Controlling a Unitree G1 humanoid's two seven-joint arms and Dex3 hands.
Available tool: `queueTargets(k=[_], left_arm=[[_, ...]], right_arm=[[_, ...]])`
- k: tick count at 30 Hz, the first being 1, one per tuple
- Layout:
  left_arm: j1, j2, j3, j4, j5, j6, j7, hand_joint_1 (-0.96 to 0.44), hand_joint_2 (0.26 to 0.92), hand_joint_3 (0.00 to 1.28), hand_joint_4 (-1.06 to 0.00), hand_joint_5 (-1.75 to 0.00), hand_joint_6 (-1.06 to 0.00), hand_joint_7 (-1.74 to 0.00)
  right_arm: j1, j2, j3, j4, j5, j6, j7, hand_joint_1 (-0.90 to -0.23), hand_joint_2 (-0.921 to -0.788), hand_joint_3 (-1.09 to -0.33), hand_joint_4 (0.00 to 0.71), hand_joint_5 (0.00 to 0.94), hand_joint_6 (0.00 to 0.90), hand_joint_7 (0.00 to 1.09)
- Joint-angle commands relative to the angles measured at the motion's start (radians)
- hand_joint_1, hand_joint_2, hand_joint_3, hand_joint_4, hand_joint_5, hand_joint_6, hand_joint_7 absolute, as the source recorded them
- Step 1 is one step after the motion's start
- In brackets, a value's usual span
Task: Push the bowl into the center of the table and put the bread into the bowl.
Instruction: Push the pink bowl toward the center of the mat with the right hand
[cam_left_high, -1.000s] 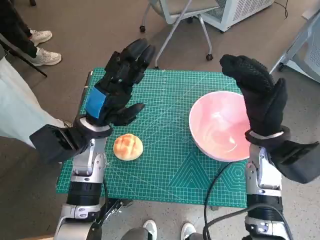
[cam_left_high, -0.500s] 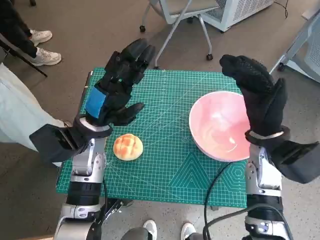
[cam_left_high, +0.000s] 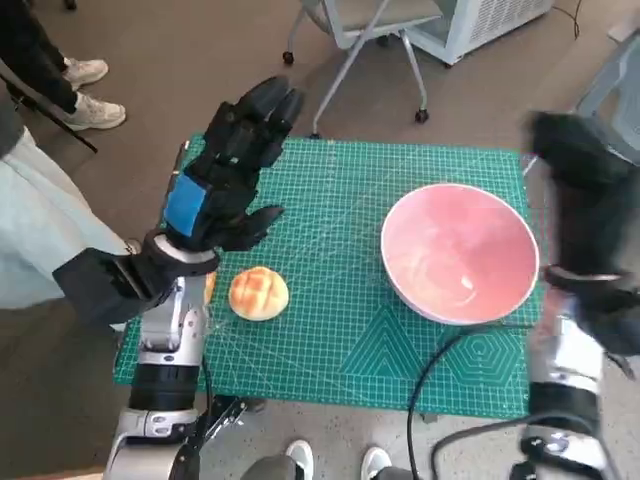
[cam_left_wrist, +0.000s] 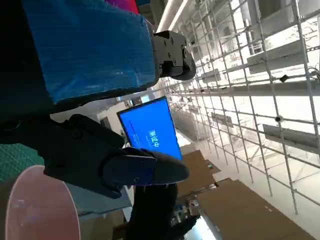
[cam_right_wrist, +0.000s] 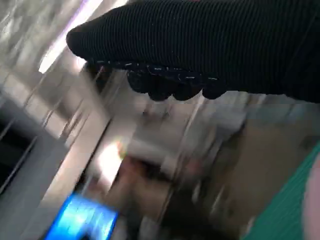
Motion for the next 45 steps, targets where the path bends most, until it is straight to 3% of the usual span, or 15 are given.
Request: queueTargets(k=[1,8,14,28,35,45], left_arm=[[0.002,-0.002,0.004,0.018,0.001,-0.022,-0.004,-0.67,0.921,0.33,-0.13,-0.02,0.0,-0.48],[0.003,-0.005,0.004,0.027,0.004,-0.035,-0.001,-0.67,0.921,0.33,-0.12,-0.01,0.0,-0.48],[0.001,-0.004,0.005,0.033,0.003,-0.04,0.002,-0.67,0.921,0.33,-0.12,-0.01,0.0,-0.48],[0.006,0.005,0.006,0.034,0.003,-0.039,0.001,-0.67,0.921,0.33,-0.13,-0.01,0.0,-0.48],[0.019,0.015,0.008,0.015,0.002,-0.032,0.002,-0.67,0.921,0.33,-0.13,-0.01,0.0,-0.48],[0.041,0.034,0.016,-0.012,-0.005,-0.023,-0.001,-0.68,0.921,0.33,-0.13,-0.01,0.0,-0.48]], right_arm=[[-0.037,-0.038,-0.047,0.213,-0.02,-0.02,-0.079,-0.654,-0.921,-0.76,0.177,0.0,0.114,0.37],[-0.062,-0.053,-0.072,0.394,-0.022,-0.006,-0.14,-0.611,-0.921,-0.806,0.138,0.0,0.114,0.34],[-0.063,-0.044,-0.088,0.489,-0.013,0.073,-0.16,-0.589,-0.921,-0.828,0.134,0.0,0.146,0.28],[-0.055,0.032,-0.115,0.542,0.0,0.204,-0.138,-0.608,-0.921,-0.79,0.143,0.003,0.18,0.25],[-0.077,0.082,-0.146,0.551,0.035,0.266,-0.108,-0.608,-0.921,-0.808,0.118,0.006,0.181,0.24],[-0.113,0.144,-0.162,0.552,0.053,0.295,-0.091,-0.594,-0.921,-0.836,0.135,0.011,0.188,0.23]])
